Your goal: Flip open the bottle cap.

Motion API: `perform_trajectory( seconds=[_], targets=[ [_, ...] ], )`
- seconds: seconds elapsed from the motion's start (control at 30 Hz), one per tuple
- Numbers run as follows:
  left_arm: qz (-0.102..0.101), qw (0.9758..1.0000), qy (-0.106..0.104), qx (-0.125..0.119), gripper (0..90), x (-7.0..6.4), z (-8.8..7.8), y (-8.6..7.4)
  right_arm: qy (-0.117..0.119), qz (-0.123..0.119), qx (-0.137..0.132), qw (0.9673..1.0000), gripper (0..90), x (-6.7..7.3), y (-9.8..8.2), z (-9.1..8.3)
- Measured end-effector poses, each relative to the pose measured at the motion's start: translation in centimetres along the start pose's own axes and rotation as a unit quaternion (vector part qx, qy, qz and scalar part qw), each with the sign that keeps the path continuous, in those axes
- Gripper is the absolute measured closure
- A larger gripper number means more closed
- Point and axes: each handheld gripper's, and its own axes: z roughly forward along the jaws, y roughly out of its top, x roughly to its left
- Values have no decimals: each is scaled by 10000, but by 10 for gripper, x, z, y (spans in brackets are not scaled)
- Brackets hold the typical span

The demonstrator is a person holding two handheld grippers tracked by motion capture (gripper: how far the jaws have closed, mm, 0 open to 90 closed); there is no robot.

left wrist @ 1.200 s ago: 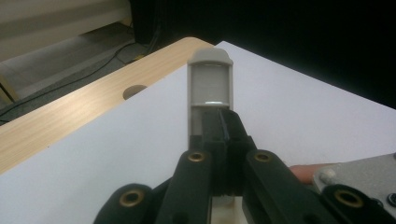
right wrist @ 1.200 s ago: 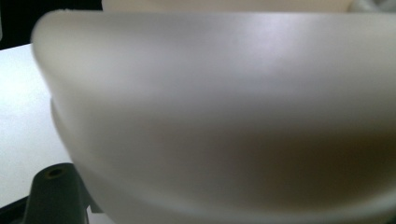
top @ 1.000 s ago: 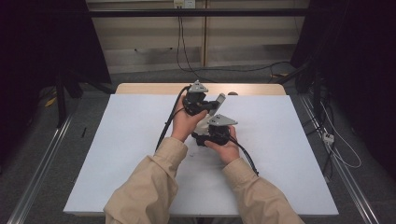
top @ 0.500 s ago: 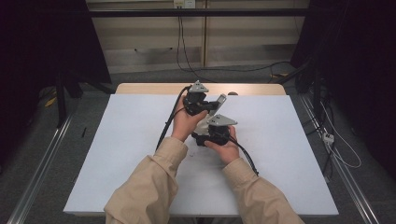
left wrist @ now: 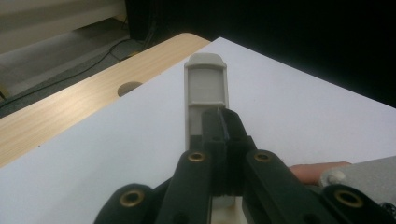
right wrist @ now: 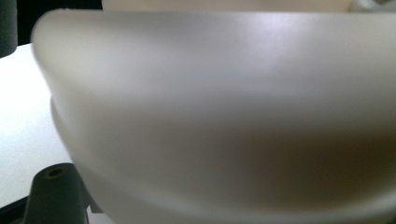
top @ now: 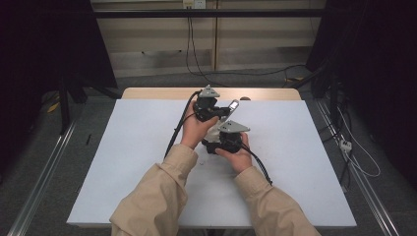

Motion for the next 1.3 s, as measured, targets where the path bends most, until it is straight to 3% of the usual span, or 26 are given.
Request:
perform_trajectory(
  seconds=[1.3],
  targets=[
    [-26,9999,-44,93,900,2,6,-3,-1,6,6,10000,191,0,0,0]
  ],
)
